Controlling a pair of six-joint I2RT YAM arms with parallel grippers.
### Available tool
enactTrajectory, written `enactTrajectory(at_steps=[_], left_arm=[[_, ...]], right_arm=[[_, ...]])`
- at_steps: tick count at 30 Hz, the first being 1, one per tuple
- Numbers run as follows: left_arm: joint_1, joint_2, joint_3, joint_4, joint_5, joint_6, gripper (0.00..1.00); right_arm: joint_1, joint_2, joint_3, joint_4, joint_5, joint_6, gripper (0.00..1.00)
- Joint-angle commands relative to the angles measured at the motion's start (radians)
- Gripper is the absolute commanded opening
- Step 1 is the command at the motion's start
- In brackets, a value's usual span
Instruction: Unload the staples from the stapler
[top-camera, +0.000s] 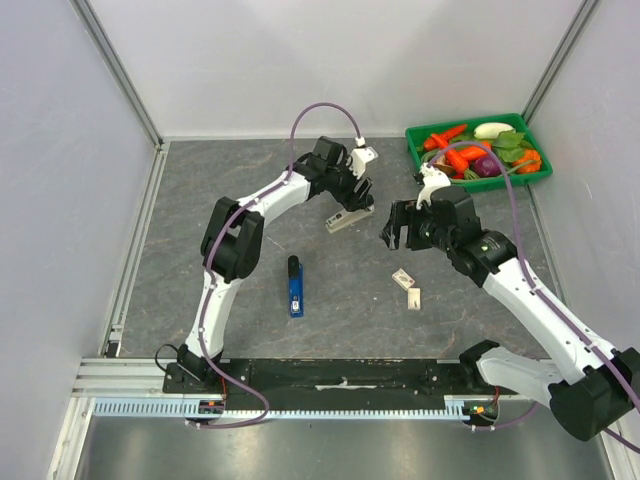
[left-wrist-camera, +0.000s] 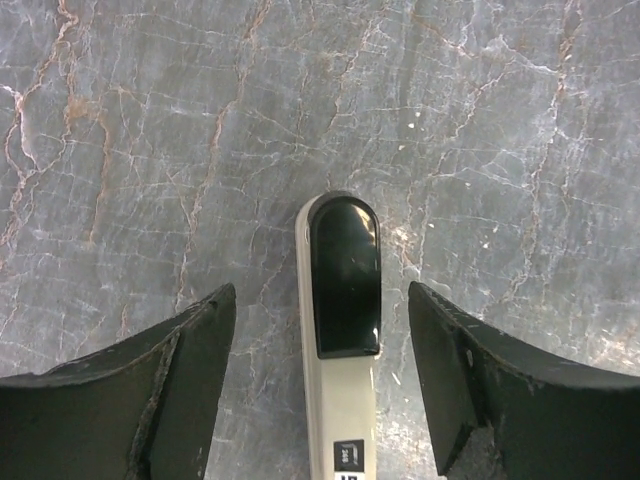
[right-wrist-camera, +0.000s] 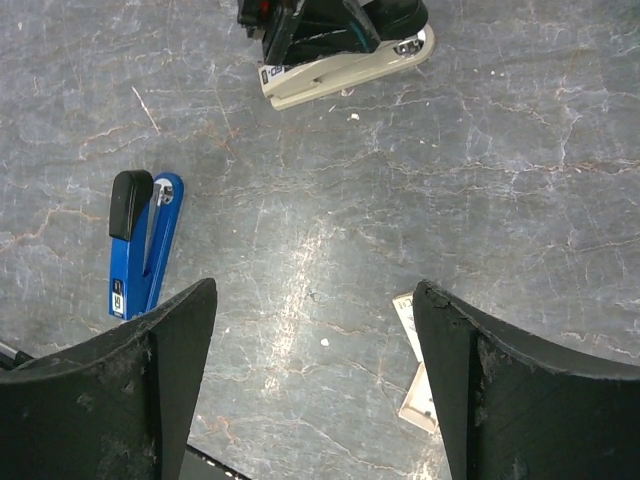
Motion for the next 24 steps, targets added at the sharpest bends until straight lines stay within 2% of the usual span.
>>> enactTrajectory(at_steps=[1, 8, 10, 17, 20, 21, 22, 24], left_arm=[[-0.007, 0.054, 0.099, -0.114, 0.021, 0.117, 0.77], [-0.017, 0.088, 0.125, -0.162, -0.019, 0.167, 0.77], [-0.020, 0.094, 0.125, -0.161, -0.020, 0.172, 0.74], [-0.024, 0.102, 0.125, -0.131, -0.019, 0.164, 0.40], [-0.024, 0.090, 0.125, -0.128, -0.026, 0.166, 0.20], [-0.024, 0.078, 0.120, -0.125, -0.034, 0.167, 0.07], [-0.026, 0.061, 0.114, -0.116, -0.043, 0.164, 0.02], [-0.026, 0.009, 0.068, -0.083, -0.050, 0.157, 0.02]], right_arm=[[0.001, -0.014, -0.015, 0.009, -0.040, -0.016, 0.87], [0.001, 0.000, -0.023, 0.023, -0.051, -0.015, 0.87], [0.001, 0.002, -0.026, 0.026, -0.053, -0.015, 0.87], [0.001, -0.011, -0.035, 0.026, -0.043, -0.013, 0.87], [0.001, -0.020, -0.038, 0.020, -0.034, -0.010, 0.88], [0.001, -0.021, -0.038, 0.017, -0.031, -0.012, 0.87], [0.001, -0.023, -0.038, 0.015, -0.031, -0.010, 0.87], [0.001, -0.029, -0.033, 0.014, -0.028, -0.007, 0.88]])
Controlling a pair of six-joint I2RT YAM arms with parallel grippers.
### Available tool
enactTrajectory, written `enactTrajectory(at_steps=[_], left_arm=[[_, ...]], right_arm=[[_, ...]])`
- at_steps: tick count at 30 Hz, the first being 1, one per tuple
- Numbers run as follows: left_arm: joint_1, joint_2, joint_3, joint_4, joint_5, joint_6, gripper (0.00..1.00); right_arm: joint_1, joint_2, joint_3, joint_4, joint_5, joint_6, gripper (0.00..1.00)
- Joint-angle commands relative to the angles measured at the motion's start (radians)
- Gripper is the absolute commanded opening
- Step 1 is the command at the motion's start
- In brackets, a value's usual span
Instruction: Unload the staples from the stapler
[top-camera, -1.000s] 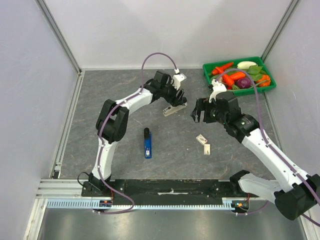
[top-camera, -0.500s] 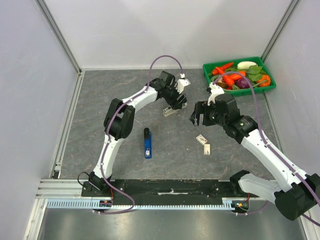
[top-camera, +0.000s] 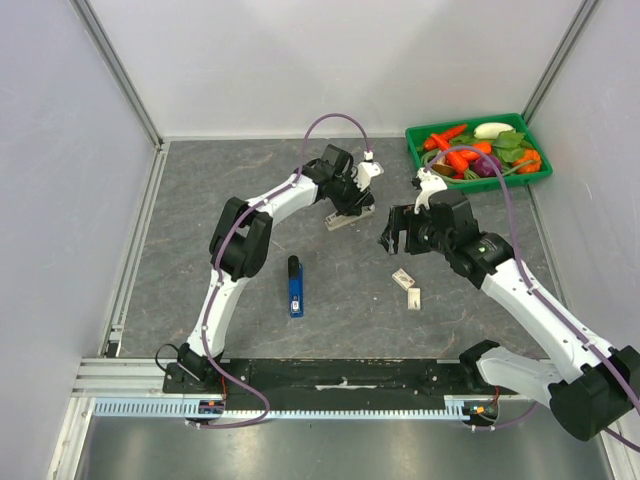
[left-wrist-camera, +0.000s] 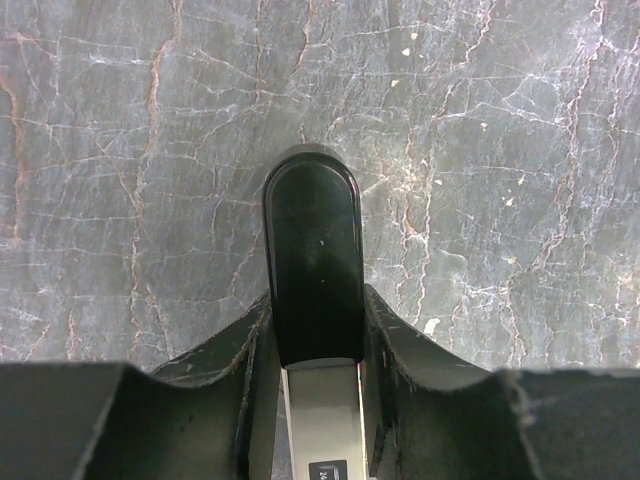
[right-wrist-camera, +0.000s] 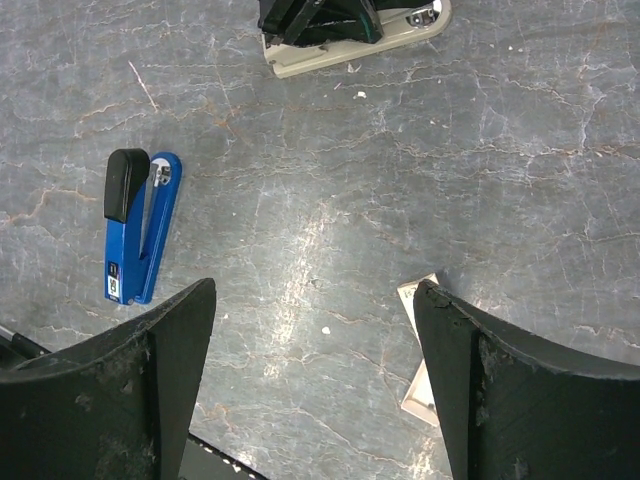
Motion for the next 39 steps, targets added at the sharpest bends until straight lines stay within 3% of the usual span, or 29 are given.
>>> enactTrajectory(at_steps=[1, 5, 11, 17, 20, 23, 29, 34, 39], left_arm=[[-0.004, -0.113, -0.042, 0.076, -0.027, 0.018, 0.02], [-0.007, -0.271, -0.137, 0.089, 0.013, 0.009, 0.02], [-0.006, -0.523, -0.251, -0.028, 0.212, -0.037, 0.02], [-0.009, -0.798, -0.478, -0.047, 0.422, -0.097, 0.02], [-0.021, -0.913, -0.545, -0.073, 0.522, -0.126, 0.02], [-0.039, -0.983, -0.579, -0.110, 0.601, -0.144, 0.02], [-0.091, -1.051, -0.647, -0.150, 0.630, -0.148, 0.02], [-0.114, -1.069, -0.665, -0.147, 0.633, -0.151, 0.02], [-0.116, -1.080, -0.665, -0.147, 0.647, -0.151, 0.02]], right_arm=[[0.001, -0.035, 0.007, 0.002, 0.014, -0.003, 0.87], [0.001, -0.046, 0.027, -0.015, 0.065, -0.023, 0.86], [0.001, -0.061, 0.076, -0.018, 0.073, -0.048, 0.82], [0.000, -0.078, 0.188, -0.096, -0.071, -0.100, 0.82], [0.001, -0.075, 0.252, -0.133, -0.244, -0.126, 0.80], [0.001, -0.080, 0.321, -0.176, -0.382, -0.161, 0.79], [0.006, -0.066, 0.415, -0.213, -0.663, -0.207, 0.79], [0.046, -0.052, 0.385, -0.201, -0.743, -0.221, 0.76], [0.115, -0.052, 0.351, -0.219, -0.716, -0.266, 0.75]])
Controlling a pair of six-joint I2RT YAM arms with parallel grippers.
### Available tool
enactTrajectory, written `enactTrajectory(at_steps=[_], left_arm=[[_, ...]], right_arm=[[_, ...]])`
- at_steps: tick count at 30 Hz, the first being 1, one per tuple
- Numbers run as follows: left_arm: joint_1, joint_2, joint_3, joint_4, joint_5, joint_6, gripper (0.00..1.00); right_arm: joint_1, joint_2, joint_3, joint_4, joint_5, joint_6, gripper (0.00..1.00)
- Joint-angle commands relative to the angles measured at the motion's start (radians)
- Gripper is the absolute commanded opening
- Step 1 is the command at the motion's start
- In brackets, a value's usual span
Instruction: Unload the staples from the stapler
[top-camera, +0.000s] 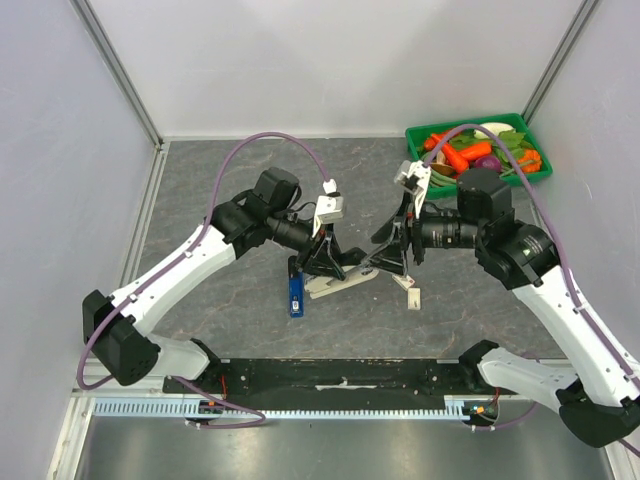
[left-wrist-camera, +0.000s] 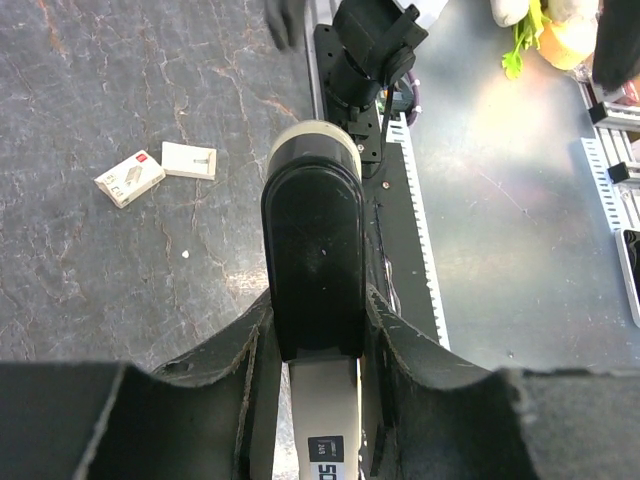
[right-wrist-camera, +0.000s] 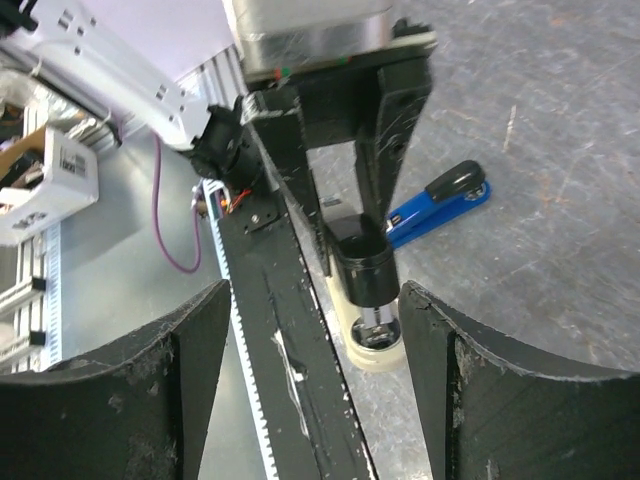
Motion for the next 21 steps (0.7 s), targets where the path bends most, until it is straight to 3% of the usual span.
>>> enactTrajectory(at_steps=[1, 9, 21], left_arm=[[-0.003, -0.064, 0.016, 0.032, 0.077, -0.039, 0.02], [-0.003, -0.105, 0.022, 0.005, 0.103, -0.022, 0.02], [-0.003, -0.107, 0.017, -0.002, 0.135, -0.019, 0.02]], right_arm=[[0.053, 0.003, -0.030, -0.032, -0.040, -0.055, 0.74], [0.099, -0.023, -0.103, -0.037, 0.040, -0.075, 0.73], [0.128, -0.009, -0.094, 0.000, 0.035, -0.072, 0.68]])
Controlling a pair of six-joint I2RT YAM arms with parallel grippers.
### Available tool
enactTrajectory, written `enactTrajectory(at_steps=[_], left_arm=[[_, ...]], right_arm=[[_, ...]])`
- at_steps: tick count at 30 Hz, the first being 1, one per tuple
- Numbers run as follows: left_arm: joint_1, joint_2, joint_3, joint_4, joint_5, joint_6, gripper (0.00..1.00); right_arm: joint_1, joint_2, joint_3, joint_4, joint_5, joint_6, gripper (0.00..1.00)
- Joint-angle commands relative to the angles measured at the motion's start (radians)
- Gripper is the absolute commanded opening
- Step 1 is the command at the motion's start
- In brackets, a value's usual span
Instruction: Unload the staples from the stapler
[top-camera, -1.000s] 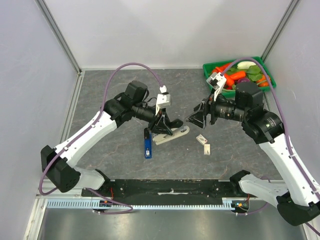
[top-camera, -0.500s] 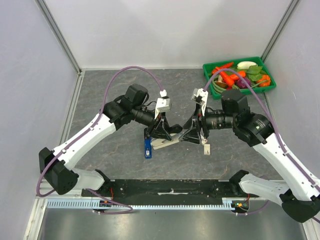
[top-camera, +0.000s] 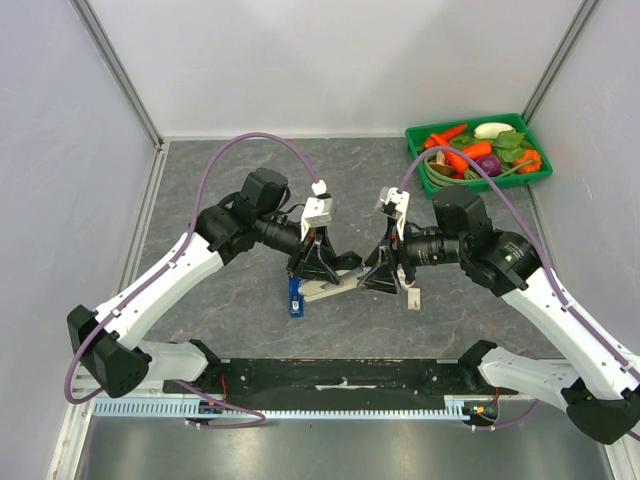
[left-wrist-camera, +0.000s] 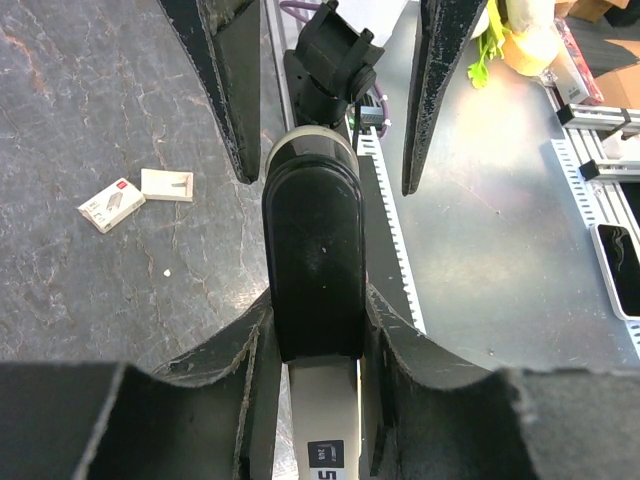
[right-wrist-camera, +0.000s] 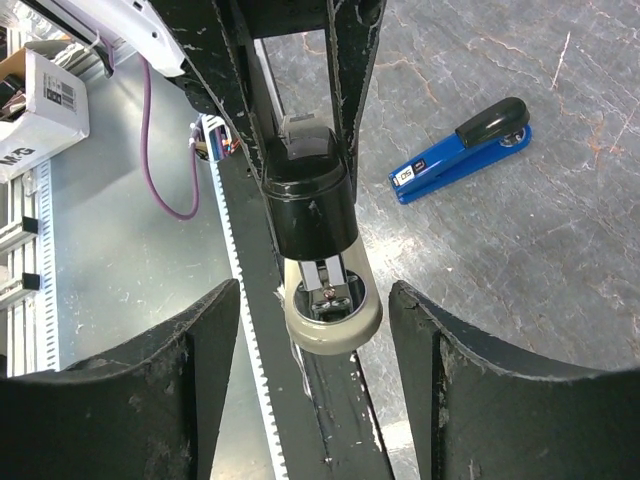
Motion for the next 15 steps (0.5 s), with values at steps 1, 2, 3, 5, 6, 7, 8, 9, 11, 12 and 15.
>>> enactTrajectory(at_steps=[1, 2, 3, 5, 6, 7, 8, 9, 11, 12, 15], left_arm=[[-0.003, -0.026, 0.018, 0.020, 0.081, -0.022, 0.02], [-0.004, -0.025, 0.018, 0.020, 0.082, -0.019, 0.02], [-0.006, -0.025, 0.017, 0.020, 0.084, -0.020, 0.02], [-0.006, -0.023, 0.017, 0.012, 0.084, -0.017, 0.02], [-0.007, -0.020, 0.017, 0.007, 0.084, -0.014, 0.02], [-0.009, -0.022, 0.017, 0.006, 0.084, -0.012, 0.02], [-0.010, -0.020, 0.017, 0.006, 0.082, -0.012, 0.02], [-0.013, -0.020, 0.015, 0.004, 0.084, -0.011, 0.02], [-0.015, -0.017, 0.018, 0.001, 0.082, -0.011, 0.02], [-0.017, -0.016, 0.017, 0.000, 0.082, -0.011, 0.02], [-0.018, -0.011, 0.020, -0.002, 0.079, -0.008, 0.02]], right_arm=[[0.014, 0.000, 0.018, 0.044, -0.002, 0.000, 0.68], [0.018, 0.002, 0.021, 0.045, 0.000, 0.000, 0.68], [0.020, 0.006, 0.025, 0.045, 0.003, 0.000, 0.67], [0.023, 0.003, 0.033, 0.047, 0.012, 0.000, 0.66], [0.024, 0.002, 0.038, 0.049, 0.012, 0.000, 0.66], [0.027, 0.000, 0.044, 0.049, 0.012, -0.002, 0.66], [0.028, 0.000, 0.045, 0.049, 0.012, -0.003, 0.66], [0.029, 0.002, 0.047, 0.050, 0.017, -0.005, 0.66], [0.031, 0.002, 0.050, 0.049, 0.024, -0.005, 0.66], [0.032, 0.002, 0.051, 0.050, 0.024, -0.005, 0.65], [0.034, 0.003, 0.056, 0.053, 0.020, -0.005, 0.62]])
